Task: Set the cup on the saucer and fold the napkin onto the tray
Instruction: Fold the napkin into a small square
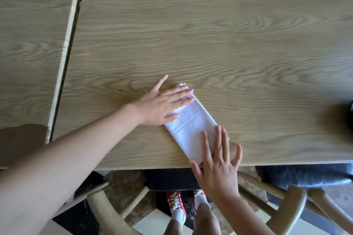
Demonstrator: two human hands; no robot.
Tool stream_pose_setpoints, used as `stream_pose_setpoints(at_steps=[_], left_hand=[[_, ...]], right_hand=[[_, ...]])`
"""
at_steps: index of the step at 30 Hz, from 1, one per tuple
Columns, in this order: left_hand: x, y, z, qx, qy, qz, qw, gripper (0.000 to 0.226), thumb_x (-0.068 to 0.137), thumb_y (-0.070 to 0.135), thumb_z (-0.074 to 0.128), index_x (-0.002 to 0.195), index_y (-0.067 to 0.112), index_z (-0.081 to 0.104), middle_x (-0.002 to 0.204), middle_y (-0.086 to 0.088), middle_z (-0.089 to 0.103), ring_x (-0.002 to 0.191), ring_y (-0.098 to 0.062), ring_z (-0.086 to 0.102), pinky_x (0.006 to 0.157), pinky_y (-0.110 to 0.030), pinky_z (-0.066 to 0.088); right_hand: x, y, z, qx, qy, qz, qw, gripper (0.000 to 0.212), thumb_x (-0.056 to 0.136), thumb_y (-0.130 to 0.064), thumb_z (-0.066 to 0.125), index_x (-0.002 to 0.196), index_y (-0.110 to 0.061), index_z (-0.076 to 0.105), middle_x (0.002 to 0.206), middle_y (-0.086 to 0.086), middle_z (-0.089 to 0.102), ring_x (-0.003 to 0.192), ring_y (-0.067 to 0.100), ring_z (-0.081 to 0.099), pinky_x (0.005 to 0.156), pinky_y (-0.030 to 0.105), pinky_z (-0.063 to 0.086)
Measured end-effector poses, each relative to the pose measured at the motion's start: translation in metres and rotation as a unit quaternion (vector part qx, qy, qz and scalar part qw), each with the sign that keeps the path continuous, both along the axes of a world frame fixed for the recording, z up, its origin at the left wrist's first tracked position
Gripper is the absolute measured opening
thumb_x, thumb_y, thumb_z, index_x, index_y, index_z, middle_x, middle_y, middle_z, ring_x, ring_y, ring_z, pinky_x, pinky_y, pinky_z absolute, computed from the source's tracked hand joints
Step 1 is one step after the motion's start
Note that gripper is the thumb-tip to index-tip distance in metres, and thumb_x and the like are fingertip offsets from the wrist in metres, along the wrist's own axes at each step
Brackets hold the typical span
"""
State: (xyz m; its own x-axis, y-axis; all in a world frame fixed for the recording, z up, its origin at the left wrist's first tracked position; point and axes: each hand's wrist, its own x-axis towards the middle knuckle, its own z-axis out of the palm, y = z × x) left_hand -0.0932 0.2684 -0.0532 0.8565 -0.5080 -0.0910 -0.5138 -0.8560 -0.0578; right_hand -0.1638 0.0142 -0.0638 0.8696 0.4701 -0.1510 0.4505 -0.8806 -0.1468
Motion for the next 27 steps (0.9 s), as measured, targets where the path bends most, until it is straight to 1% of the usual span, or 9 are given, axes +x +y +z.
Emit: stream_pose_setpoints(at_steps=[5,9,14,16,18,21,23,25,27], left_hand=[[0.004,-0.044,-0.014,-0.054,-0.032,0.049,0.997,0.069,0.085,0.059,0.028,0.142,0.020,0.034,0.149,-0.002,0.035,0.138,-0.018,0.030,0.106,-0.067,0.019],[0.007,-0.056,-0.022,-0.067,-0.026,0.013,0.997,0.073,0.084,0.062,0.031,0.145,0.024,0.020,0.155,-0.004,0.021,0.143,-0.018,0.017,0.110,-0.064,0.008],[0.005,-0.059,-0.017,-0.061,-0.036,-0.005,0.997,0.073,0.084,0.061,0.034,0.145,0.024,0.020,0.155,-0.006,0.020,0.143,-0.018,0.014,0.110,-0.060,0.008],[0.002,-0.062,-0.012,-0.056,-0.063,-0.025,0.996,0.068,0.087,0.055,0.037,0.145,0.024,0.021,0.154,-0.007,0.023,0.142,-0.020,0.015,0.111,-0.055,0.013],[-0.009,-0.067,-0.008,-0.076,-0.108,-0.016,0.991,0.059,0.089,0.042,0.043,0.143,0.023,0.027,0.151,-0.006,0.029,0.138,-0.021,0.026,0.108,-0.048,0.023],[-0.041,-0.068,-0.005,-0.222,-0.160,0.087,0.958,0.038,0.085,0.018,0.053,0.123,0.017,0.049,0.119,-0.004,0.042,0.110,-0.022,0.046,0.091,-0.038,0.039],[-0.066,-0.059,-0.006,-0.263,-0.135,0.157,0.942,0.027,0.084,0.012,0.051,0.110,0.014,0.054,0.109,-0.001,0.046,0.101,-0.021,0.050,0.086,-0.034,0.041],[-0.087,-0.049,-0.009,-0.274,-0.066,0.178,0.943,0.032,0.085,0.007,0.044,0.113,0.011,0.057,0.116,-0.003,0.055,0.112,-0.021,0.052,0.094,-0.035,0.041],[-0.101,-0.043,-0.011,-0.253,-0.008,0.176,0.951,0.046,0.083,0.004,0.037,0.127,0.008,0.052,0.134,-0.006,0.052,0.131,-0.018,0.040,0.107,-0.037,0.033]], right_hand=[[-0.035,0.005,0.004,0.014,-0.001,0.015,1.000,0.064,0.087,-0.056,0.034,0.142,-0.024,0.035,0.150,0.021,0.027,0.137,0.031,0.025,0.099,0.055,0.022],[-0.037,0.003,0.006,0.029,-0.047,0.054,0.997,0.054,0.081,-0.044,0.041,0.134,-0.032,0.047,0.140,0.015,0.036,0.126,0.029,0.035,0.093,0.052,0.025],[-0.012,-0.010,-0.008,0.084,-0.125,0.146,0.978,0.051,0.075,-0.021,0.060,0.126,-0.029,0.054,0.133,0.009,0.040,0.127,0.028,0.037,0.101,0.056,0.023],[-0.003,-0.012,-0.012,0.115,-0.140,0.177,0.967,0.046,0.077,-0.019,0.064,0.122,-0.028,0.058,0.130,0.004,0.043,0.125,0.023,0.041,0.101,0.056,0.025],[0.004,-0.014,-0.013,0.147,-0.146,0.194,0.959,0.038,0.080,-0.022,0.065,0.118,-0.028,0.060,0.126,-0.001,0.046,0.120,0.020,0.046,0.101,0.054,0.028],[0.013,-0.016,-0.010,0.187,-0.148,0.210,0.948,0.031,0.083,-0.024,0.064,0.113,-0.028,0.061,0.122,-0.007,0.051,0.114,0.017,0.051,0.101,0.050,0.030],[0.018,-0.016,-0.008,0.202,-0.144,0.216,0.944,0.027,0.083,-0.024,0.064,0.110,-0.028,0.063,0.119,-0.007,0.058,0.111,0.016,0.053,0.099,0.049,0.032],[0.019,-0.016,-0.006,0.213,-0.138,0.216,0.943,0.024,0.083,-0.023,0.065,0.107,-0.028,0.065,0.115,-0.007,0.062,0.109,0.017,0.054,0.096,0.050,0.034],[0.020,-0.016,-0.004,0.223,-0.135,0.219,0.940,0.020,0.082,-0.022,0.067,0.102,-0.027,0.069,0.110,-0.007,0.066,0.107,0.016,0.055,0.093,0.050,0.037]])
